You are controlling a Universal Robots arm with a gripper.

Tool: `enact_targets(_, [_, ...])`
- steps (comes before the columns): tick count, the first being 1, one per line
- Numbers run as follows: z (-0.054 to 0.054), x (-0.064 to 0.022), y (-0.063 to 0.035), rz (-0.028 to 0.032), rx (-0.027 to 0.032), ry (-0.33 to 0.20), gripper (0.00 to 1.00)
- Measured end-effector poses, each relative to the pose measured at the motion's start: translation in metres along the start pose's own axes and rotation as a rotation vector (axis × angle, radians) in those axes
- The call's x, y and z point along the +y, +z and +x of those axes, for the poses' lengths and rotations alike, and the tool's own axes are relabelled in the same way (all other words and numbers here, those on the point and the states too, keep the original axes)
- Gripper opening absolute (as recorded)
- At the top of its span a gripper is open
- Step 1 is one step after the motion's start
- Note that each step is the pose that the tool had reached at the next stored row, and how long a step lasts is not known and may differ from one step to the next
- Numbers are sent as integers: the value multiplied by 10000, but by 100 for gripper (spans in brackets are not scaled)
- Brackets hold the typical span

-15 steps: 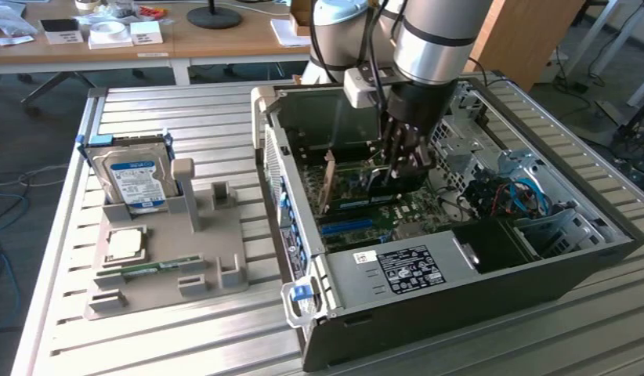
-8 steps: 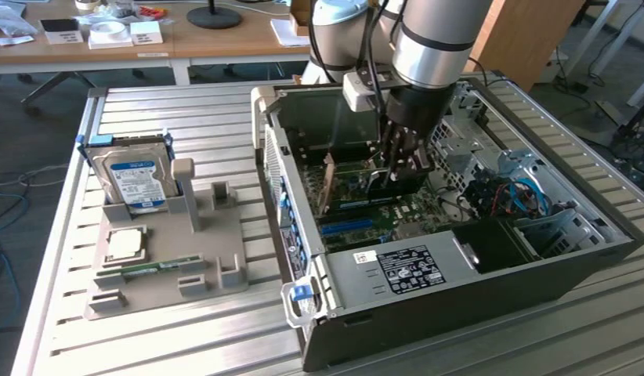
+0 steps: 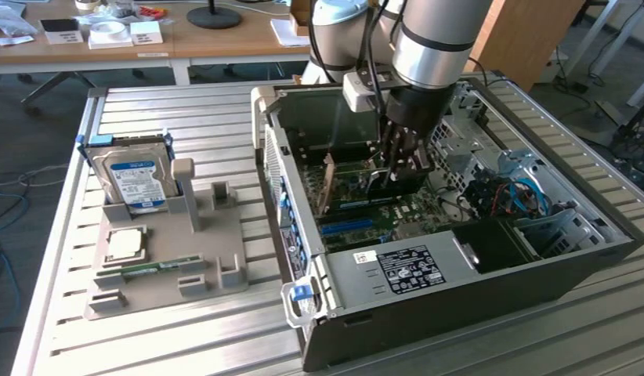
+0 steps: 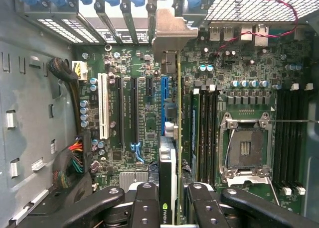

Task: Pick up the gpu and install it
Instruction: 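Insert the gpu into the slot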

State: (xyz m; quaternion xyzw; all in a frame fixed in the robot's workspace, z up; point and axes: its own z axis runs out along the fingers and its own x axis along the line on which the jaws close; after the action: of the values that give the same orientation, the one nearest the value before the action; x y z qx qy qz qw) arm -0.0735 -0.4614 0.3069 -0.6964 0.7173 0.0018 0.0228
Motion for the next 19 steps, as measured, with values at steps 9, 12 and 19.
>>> enact_targets(9, [-23, 4, 42, -1, 2, -1, 27])
enact_targets(12, [-22, 5, 72, -2, 3, -1, 27])
enact_targets(19, [-20, 7, 117, -1, 2, 0, 27])
